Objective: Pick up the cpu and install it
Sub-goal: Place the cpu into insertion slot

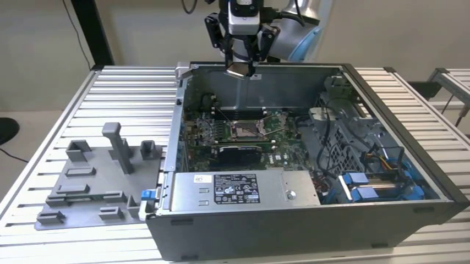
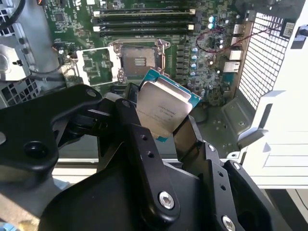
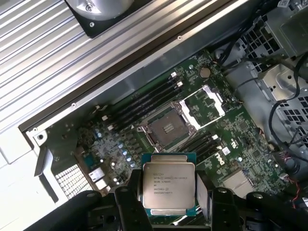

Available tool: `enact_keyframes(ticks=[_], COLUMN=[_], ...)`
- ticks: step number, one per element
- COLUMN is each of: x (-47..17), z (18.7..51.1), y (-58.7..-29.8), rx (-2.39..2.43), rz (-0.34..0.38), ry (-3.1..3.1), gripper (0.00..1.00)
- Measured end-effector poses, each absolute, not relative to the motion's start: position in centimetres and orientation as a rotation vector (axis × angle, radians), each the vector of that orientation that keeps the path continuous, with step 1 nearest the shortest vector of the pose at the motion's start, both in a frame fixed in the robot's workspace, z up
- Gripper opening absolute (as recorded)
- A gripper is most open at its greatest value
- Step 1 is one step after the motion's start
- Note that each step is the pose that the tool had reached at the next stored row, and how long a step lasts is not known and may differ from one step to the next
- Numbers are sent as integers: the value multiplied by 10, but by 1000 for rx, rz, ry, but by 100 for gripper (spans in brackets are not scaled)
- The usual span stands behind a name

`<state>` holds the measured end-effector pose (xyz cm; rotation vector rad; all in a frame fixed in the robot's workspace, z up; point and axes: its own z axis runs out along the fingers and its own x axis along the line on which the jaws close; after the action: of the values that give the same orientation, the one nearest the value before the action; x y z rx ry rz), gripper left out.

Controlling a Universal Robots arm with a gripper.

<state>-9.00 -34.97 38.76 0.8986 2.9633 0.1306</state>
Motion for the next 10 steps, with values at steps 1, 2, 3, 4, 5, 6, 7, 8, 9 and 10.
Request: enact_keyframes(ticks=[1,2,3,4,5,6,7,8,9,10], x=[-90,-90,-90,-90,-90,-90,-90,-90,-90,-90], z=[388,388,388,388,388,388,388,388,388,388], y=[-350,-350,-350,-350,-350,-350,-350,-350,-350,-350], rx=[903,910,921,938,956,973,984,998,1018,1040], rz=[130,130,130,130,129,129,129,128,128,127], ry=[2962,2959,2956,2950,2944,2938,2933,2928,2921,2912], gripper=[0,0,0,0,0,0,0,0,0,0])
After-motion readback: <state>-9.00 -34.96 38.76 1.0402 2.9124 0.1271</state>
